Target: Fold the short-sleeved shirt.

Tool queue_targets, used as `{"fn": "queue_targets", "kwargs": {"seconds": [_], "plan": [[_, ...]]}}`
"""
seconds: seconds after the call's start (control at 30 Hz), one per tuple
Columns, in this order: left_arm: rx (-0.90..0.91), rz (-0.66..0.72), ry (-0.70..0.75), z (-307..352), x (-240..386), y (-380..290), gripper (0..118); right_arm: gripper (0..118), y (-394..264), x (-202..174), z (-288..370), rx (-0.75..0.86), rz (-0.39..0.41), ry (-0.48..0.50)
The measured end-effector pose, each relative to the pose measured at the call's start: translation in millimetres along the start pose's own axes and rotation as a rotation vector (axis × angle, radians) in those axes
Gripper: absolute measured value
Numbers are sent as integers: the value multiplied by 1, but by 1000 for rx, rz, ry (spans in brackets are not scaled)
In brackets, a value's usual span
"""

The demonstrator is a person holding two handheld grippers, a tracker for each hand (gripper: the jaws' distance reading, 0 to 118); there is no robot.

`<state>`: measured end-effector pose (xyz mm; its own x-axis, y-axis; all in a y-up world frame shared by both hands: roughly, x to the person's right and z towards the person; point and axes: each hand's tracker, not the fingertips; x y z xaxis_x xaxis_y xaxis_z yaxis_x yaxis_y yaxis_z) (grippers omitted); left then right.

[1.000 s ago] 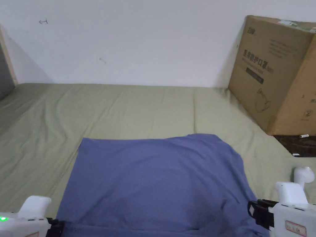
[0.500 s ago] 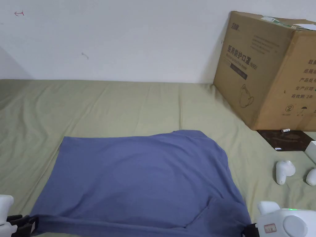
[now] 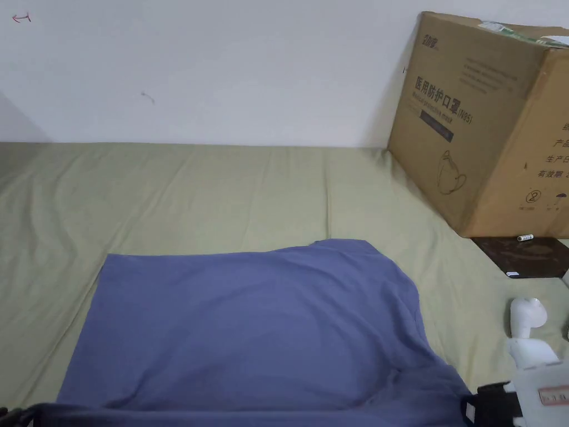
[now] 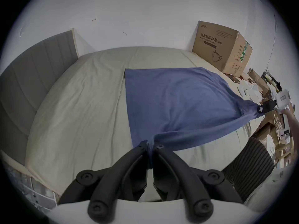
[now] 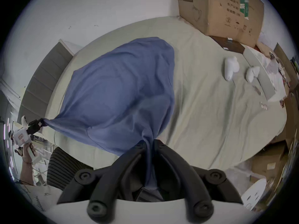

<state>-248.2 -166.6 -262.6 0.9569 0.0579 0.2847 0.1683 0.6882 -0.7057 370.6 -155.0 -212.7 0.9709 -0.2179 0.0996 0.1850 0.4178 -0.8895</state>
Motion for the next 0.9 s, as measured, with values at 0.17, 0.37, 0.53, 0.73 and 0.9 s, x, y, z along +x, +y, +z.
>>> {"fn": "queue_targets", "kwargs": {"seconds": [0.17,0.37,0.53,0.73,0.9], "plan": [[-9,-18,13,-59,-9,63,5,7,91,-1,-29,-12,-30,-10],[-44,-3,37,-130,-22,107,11,7,165,-4,-91,-37,-138,-51],[-34,91,2,-149,-27,107,115,100,160,-6,-120,11,-144,-201],[5,218,-66,-126,-32,85,117,113,120,10,-101,136,-137,-141],[16,218,-81,-87,-26,62,115,112,69,-6,-56,246,-105,-87]]}}
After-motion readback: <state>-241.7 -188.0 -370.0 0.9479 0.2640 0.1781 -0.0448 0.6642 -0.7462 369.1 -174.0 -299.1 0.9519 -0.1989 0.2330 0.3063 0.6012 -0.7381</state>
